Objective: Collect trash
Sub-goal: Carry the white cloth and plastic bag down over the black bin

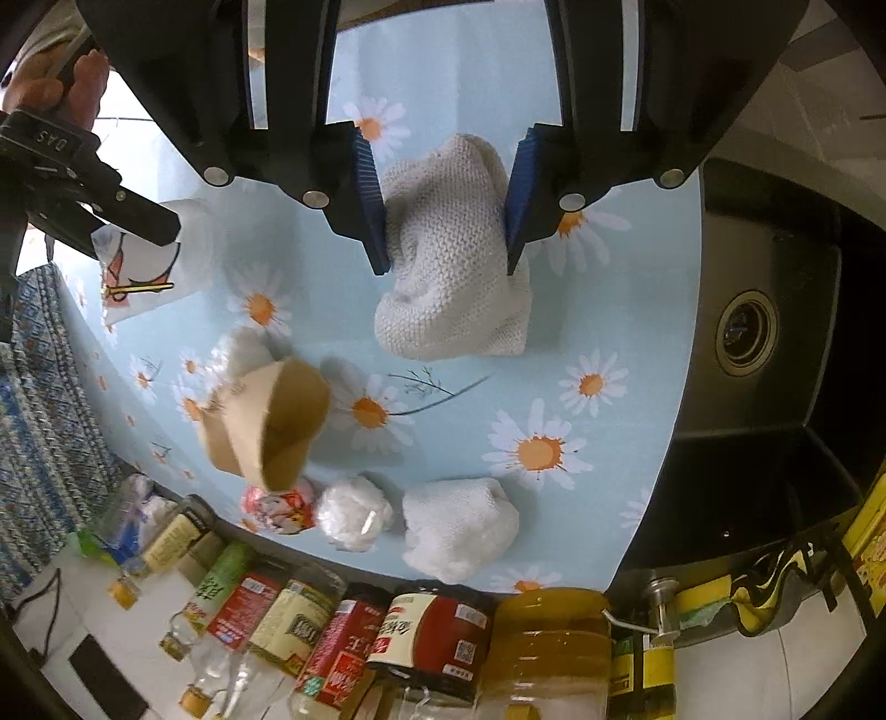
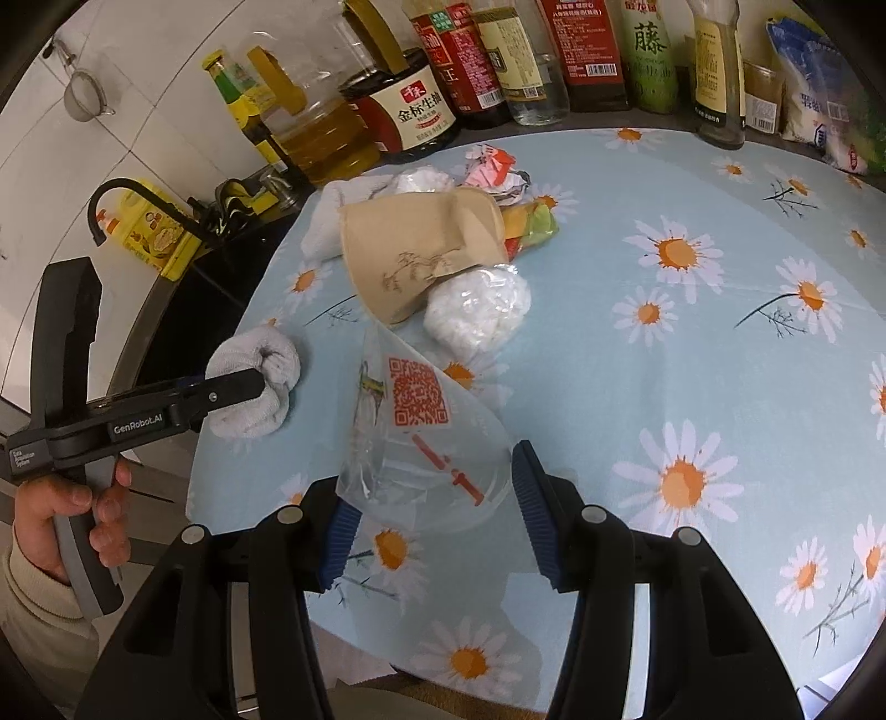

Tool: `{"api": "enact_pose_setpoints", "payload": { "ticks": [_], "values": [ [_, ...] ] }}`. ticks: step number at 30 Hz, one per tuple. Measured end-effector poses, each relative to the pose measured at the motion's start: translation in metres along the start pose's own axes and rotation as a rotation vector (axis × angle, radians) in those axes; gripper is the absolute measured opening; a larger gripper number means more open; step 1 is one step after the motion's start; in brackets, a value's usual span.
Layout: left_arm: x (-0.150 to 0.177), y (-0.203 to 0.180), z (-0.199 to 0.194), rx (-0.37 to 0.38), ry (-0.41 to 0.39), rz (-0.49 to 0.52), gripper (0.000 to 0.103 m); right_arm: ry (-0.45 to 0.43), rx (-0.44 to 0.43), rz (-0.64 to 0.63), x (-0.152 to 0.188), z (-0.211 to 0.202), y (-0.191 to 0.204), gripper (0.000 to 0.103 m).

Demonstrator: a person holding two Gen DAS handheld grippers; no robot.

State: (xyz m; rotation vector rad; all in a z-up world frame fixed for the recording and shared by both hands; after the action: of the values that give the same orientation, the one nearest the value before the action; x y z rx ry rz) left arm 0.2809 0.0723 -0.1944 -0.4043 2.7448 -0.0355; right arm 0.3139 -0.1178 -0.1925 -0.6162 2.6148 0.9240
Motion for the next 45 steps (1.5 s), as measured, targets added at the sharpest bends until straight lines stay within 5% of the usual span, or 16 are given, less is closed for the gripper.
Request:
{"api": "enact_pose_setpoints", "payload": {
  "ticks": [25, 45],
  "values": [
    [0.096, 0.011, -0.059, 0.101, -0.041, 0.019, 0.037, 0.007, -0.006, -0.019, 0.074, -0.008, 0.064, 0.053],
    [0.188, 0.031, -0.061, 0.186, 0.040, 0.000, 0.037, 0.077, -0.009, 0.009, 0.152, 0.021, 0.108, 0.053]
  ]
}}
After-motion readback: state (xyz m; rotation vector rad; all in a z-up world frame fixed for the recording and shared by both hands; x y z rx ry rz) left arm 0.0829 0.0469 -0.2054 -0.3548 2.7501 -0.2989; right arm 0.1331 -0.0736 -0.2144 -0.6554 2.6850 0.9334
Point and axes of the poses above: each gripper's, at about its wrist camera, not at the fingertips, and z roughly the way its jaws point, y to its left, x to its underside, the point moved 6 cm from there along z, roughly the way its jaws point, and after that the axes turned 10 degrees about -x, right-handed, at the moved point
